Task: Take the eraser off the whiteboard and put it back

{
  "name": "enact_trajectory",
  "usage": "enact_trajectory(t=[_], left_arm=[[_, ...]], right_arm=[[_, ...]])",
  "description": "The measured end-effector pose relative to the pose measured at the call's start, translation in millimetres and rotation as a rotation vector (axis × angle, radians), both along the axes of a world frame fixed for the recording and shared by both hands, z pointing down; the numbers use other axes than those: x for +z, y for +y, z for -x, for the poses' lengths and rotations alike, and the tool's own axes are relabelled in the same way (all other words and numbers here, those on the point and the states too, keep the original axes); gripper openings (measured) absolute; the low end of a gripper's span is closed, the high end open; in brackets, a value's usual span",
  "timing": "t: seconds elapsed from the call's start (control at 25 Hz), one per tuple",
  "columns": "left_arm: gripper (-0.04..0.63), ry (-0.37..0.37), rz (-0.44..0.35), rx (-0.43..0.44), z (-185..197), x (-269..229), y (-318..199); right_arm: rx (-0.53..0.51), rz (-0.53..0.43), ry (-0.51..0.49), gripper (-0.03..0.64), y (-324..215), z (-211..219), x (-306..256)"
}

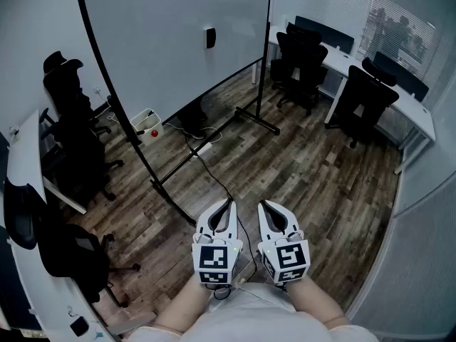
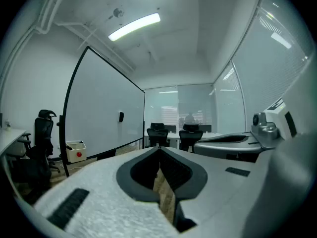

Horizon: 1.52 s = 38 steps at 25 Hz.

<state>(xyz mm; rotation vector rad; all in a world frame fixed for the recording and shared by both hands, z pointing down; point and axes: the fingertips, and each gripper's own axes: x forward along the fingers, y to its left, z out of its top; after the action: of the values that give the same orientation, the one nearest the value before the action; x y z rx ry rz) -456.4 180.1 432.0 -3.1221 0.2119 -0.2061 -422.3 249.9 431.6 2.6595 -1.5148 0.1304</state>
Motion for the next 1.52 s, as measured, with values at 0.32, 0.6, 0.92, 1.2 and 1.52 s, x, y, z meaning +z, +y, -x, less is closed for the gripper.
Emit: enact_trajectory(t=[0.32, 0.6, 0.92, 1.2, 1.52], left_arm=[[0.018, -0.001, 0.023, -0.004, -2.9, 1.4, -4.9], [0.018, -0.010, 0.035, -0.008, -7.0, 5.2, -10.7], [0.018, -0.037, 0.083, -0.046, -30.0, 30.9, -26.2], [0.018, -0.039, 0.062, -0.160, -87.5, 35.3, -52.5], [0.018, -0.002, 0.061, -0.278, -193.7, 13.7, -89.1]], right_arm=[[0.014, 0.005, -0.013, 0.026, -1.2, -4.3, 8.2], [0.040, -0.029, -0.010, 0.028, -1.7, -10.9, 3.6], [0.023, 0.001, 0.004, 0.028, -6.8, -41.4, 16.6], [-0.059, -0.032, -0.035, 0.028, -33.9, -117.9, 26.5], [-0.178, -0.048, -0.018, 0.028, -72.1, -234.5, 6.8]])
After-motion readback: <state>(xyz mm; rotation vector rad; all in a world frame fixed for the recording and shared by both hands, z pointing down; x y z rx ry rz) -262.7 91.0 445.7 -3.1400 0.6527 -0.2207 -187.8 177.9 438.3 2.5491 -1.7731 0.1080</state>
